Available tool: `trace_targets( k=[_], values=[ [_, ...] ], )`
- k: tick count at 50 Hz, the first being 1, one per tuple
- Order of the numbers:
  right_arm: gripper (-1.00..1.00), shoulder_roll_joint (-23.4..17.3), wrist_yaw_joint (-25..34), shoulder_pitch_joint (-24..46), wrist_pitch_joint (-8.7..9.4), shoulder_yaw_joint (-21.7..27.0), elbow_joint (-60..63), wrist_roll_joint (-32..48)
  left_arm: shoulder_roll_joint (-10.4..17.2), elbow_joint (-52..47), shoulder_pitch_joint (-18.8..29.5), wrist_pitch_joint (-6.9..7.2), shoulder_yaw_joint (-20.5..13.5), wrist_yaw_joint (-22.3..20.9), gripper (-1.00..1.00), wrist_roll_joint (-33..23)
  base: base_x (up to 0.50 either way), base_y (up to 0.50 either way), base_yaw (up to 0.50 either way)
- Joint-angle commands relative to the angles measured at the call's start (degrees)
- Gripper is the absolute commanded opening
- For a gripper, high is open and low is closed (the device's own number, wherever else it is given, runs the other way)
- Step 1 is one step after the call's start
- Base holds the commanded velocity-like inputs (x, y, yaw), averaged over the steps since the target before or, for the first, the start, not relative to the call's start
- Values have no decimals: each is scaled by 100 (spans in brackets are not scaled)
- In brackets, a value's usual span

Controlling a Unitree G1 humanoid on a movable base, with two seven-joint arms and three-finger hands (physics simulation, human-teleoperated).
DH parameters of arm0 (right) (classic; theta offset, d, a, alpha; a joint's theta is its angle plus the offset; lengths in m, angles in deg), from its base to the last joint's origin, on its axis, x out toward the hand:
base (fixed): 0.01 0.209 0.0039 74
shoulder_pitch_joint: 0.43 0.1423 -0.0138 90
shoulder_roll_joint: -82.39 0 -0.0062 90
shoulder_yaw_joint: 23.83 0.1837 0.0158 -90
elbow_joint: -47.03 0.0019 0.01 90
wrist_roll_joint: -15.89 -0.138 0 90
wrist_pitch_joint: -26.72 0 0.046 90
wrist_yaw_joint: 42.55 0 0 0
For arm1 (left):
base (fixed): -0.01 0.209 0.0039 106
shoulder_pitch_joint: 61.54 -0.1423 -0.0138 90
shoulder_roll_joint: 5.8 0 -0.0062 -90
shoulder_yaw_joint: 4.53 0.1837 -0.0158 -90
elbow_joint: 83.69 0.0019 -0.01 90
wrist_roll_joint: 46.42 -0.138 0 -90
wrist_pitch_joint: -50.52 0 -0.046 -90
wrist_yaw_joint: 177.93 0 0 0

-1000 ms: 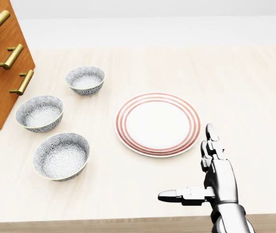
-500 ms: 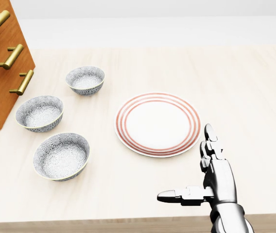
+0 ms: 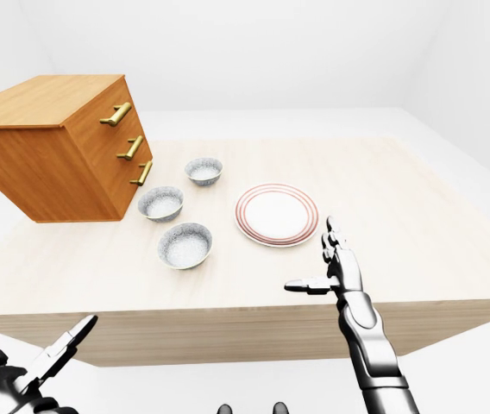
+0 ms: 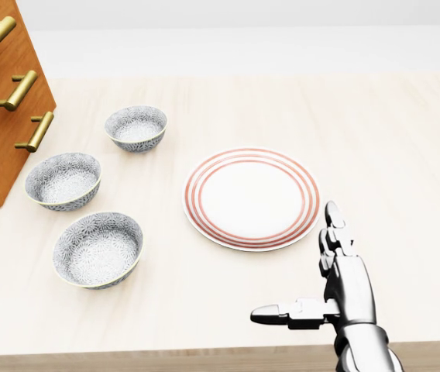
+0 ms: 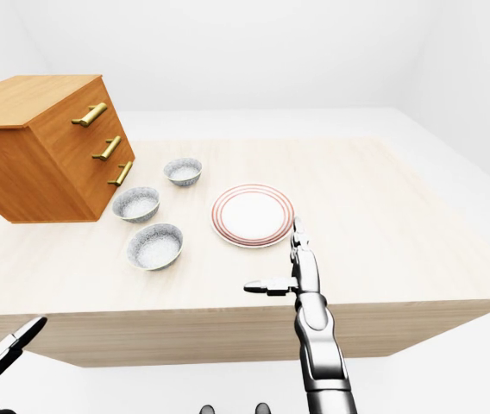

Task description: Put the bowl at the front on the plate.

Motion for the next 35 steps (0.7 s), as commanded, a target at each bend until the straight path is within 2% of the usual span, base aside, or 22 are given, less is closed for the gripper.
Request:
trace_targets(
  k=[1, 4, 5, 10, 11, 16, 17, 19, 24, 26, 35],
  values=[
    [100, 7, 33, -35, 44, -45, 123, 47, -20, 103, 26, 0, -8, 30, 100, -17, 25, 0, 0],
    [100, -2, 19, 1, -20, -22, -51, 76, -8, 111, 21, 0, 6, 57, 100, -1, 37, 0, 0],
    [100, 6, 18, -26, 39, -34, 54, 79, 0, 126, 24, 0, 13, 63, 100, 5, 44, 0, 0],
    [100, -6, 49, 12, -74, -16, -81, 65, 4, 112, 14, 0, 12, 79, 100, 24, 49, 0, 0],
    [100, 3, 44, 4, -23, -31, -31, 73, 8, 81, 10, 0, 6, 87, 100, 33, 50, 0, 0],
    [100, 3, 46, 11, -24, -20, -33, 62, 3, 84, 16, 0, 11, 84, 100, 15, 50, 0, 0],
    [100, -7, 55, 34, -115, -7, -148, 58, 5, 92, 18, 0, 12, 85, 100, 16, 50, 0, 0],
    [100, 6, 46, 1, 21, -39, 27, 78, 11, 106, 23, 0, 15, 90, 100, 18, 50, 0, 0],
    [100, 0, 54, 13, -84, -22, -68, 70, -8, -18, -20, 0, -5, 68, 100, 52, 50, 0, 0],
    [100, 6, 46, 3, 3, -37, 20, 82, -20, -65, -27, 0, -17, 58, 100, 56, 50, 0, 0],
    [100, -1, 55, 15, -95, -18, -72, 71, -48, -112, -9, 0, -53, 21, 100, 60, 50, 0, 0]
  ],
)
